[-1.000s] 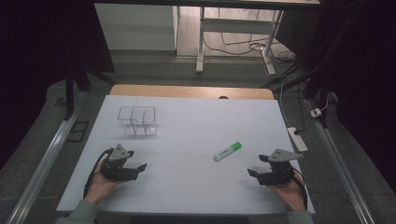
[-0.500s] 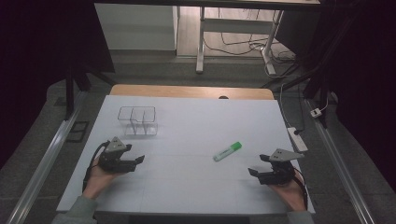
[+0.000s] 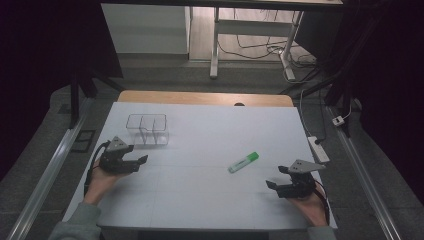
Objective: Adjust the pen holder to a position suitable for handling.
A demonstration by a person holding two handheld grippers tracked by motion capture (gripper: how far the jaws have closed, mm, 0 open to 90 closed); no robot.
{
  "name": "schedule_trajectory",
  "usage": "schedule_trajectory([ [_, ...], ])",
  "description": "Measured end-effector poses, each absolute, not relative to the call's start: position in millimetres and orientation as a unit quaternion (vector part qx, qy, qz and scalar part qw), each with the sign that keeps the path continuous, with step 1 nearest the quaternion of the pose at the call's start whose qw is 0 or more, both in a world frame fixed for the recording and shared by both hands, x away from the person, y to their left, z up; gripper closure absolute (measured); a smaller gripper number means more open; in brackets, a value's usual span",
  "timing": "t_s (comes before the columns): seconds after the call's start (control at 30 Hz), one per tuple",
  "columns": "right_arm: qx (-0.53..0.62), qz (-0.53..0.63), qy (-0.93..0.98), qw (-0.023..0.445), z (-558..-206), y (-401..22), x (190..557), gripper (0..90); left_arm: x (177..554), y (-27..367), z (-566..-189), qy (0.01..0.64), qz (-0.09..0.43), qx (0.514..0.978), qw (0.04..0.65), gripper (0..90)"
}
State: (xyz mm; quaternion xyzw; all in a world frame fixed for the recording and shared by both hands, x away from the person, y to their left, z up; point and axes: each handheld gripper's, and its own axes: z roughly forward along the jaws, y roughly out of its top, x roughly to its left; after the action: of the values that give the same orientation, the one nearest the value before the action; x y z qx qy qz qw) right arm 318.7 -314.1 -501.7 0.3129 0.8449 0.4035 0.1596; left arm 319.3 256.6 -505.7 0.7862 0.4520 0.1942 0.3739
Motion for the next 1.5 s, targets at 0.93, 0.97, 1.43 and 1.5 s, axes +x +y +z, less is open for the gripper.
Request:
schedule_trajectory([
  [0.93,0.314,0.406,0.842,0.164,-502.2,-316.2,323.0,23.5,359.9,304.6,-504.0,0.503,0.221,0.761,0.345,45.5],
  [0.97,0.315,0.407,0.841,0.164,-502.3,-316.4,323.0,23.5,362.6,306.2,-503.9,0.505,0.221,0.76,0.344,47.0],
  [1.43,0.313,0.408,0.842,0.162,-503.4,-315.6,322.6,23.5,386.8,311.4,-506.1,0.517,0.229,0.766,0.306,68.7],
  [1.5,0.313,0.408,0.842,0.161,-503.2,-315.7,322.5,23.7,389.9,312.5,-507.3,0.521,0.228,0.765,0.301,72.8],
])
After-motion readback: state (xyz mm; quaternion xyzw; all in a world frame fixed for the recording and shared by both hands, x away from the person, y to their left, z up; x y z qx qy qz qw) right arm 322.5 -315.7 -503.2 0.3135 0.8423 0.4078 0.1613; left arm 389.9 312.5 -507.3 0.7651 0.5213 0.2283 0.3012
